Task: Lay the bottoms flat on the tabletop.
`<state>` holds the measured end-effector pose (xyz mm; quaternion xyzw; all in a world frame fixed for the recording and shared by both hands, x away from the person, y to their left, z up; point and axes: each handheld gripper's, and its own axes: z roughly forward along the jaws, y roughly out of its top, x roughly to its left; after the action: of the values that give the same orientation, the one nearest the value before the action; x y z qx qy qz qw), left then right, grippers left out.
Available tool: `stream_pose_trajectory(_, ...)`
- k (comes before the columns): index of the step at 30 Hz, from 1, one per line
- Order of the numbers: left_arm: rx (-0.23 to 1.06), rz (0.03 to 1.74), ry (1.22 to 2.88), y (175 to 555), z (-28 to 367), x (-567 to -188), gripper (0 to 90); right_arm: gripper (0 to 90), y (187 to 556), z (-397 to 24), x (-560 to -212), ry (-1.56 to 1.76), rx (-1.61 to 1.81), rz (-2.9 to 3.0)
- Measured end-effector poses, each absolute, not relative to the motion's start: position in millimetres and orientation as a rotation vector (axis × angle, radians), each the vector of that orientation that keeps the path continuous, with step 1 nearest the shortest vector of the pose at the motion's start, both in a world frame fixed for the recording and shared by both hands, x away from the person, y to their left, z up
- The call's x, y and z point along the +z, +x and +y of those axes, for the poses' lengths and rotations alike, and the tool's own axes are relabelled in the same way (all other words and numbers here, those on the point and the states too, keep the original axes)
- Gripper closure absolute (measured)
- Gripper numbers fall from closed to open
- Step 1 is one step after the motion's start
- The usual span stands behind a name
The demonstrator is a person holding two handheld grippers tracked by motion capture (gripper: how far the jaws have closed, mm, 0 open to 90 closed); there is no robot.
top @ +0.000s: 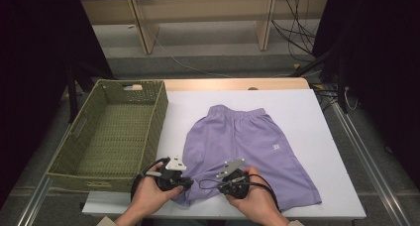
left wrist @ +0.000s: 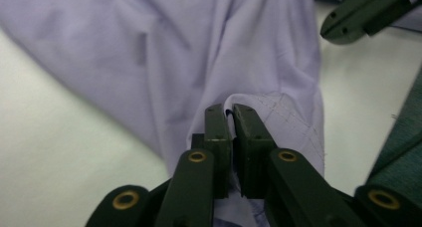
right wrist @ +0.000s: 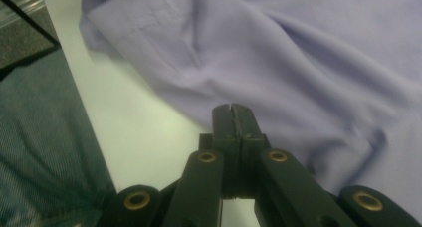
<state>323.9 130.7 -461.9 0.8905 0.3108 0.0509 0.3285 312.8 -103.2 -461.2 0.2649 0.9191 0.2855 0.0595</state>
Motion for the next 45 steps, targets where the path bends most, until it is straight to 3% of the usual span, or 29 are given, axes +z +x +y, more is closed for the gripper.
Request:
stream_pose_trajectory(5,0.134,0.811,2.349,322.3,127.9,-463.1,84.2,90.0,312.3,-112.3,-457.4,0.841,0.887,2.781)
stream_pose_trajectory(10,0.167,0.85,2.351,324.2,131.8,-462.6,86.4,70.5,313.4,-92.4,-468.1,0.848,0.998,2.781)
stream_pose_trajectory(16,0.163,0.859,2.358,325.1,133.4,-464.4,86.9,62.0,314.0,-70.8,-481.1,0.839,1.034,2.795)
stream_pose_trajectory(24,0.157,0.857,2.352,324.9,132.4,-464.3,86.8,90.0,306.2,-63.2,-484.3,0.764,0.976,2.749)
stream_pose_trajectory(33,0.153,0.849,2.341,324.8,133.3,-464.2,85.5,90.0,308.9,-68.0,-481.4,0.788,0.981,2.757)
stream_pose_trajectory(42,0.169,0.838,2.303,324.5,134.2,-462.8,72.8,90.0,307.4,-81.9,-472.6,0.807,0.934,2.8)
stream_pose_trajectory(45,0.172,0.851,2.269,324.7,136.2,-460.7,64.8,90.0,305.4,-89.7,-468.8,0.819,0.918,2.813)
